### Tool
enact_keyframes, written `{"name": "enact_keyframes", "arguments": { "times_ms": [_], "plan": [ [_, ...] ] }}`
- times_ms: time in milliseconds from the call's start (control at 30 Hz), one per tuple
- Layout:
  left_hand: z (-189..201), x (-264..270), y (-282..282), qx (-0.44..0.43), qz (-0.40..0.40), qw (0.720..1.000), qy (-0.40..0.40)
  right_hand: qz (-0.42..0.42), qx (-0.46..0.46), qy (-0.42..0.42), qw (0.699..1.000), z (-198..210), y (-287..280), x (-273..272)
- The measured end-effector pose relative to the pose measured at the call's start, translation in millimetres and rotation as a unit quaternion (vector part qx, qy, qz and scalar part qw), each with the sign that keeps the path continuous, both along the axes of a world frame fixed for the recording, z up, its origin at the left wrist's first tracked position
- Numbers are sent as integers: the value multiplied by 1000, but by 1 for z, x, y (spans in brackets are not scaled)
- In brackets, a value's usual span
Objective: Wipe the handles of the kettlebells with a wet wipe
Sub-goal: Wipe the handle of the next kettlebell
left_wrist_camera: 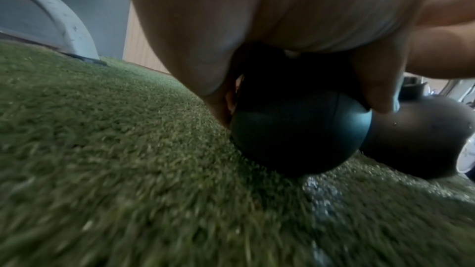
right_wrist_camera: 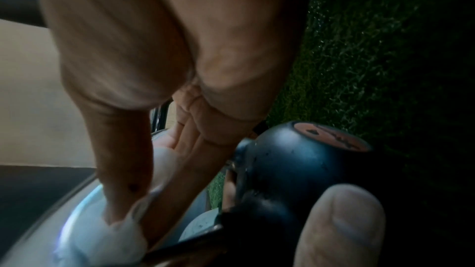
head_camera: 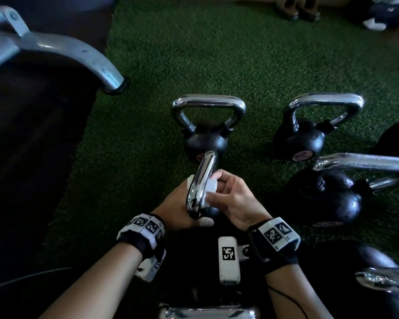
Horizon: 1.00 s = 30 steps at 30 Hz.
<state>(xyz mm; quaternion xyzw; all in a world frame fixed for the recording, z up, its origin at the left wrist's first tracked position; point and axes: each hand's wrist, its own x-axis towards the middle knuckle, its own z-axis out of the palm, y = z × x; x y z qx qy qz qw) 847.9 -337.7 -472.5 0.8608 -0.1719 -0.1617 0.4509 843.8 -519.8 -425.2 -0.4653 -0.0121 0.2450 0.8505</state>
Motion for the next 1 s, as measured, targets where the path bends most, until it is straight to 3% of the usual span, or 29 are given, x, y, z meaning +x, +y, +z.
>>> {"name": "enact_keyframes", "arguments": {
  "times_ms": [100,233,367,567,767,1000],
  "plan": [
    [-1,-3,1,2,7,1000,-21,-30,-41,-35,998,2,1,0],
    [-1,-6,1,-28,31,998,-36,-144,-108,-76,981,5,7,5],
    [3,-11,1,-21,12,999,-41,-140,-194,-118,964,9,7,-2],
    [20,-15,-2,-61,1,994,-86,-276,-361,-151,878,14,11,6],
    [22,-18,-4,-67,-4,994,-90,-290,-449,-161,830,17,9,6],
    [25,-18,-8,-83,-2,992,-97,-245,-522,-127,807,15,11,6]
  ]
}}
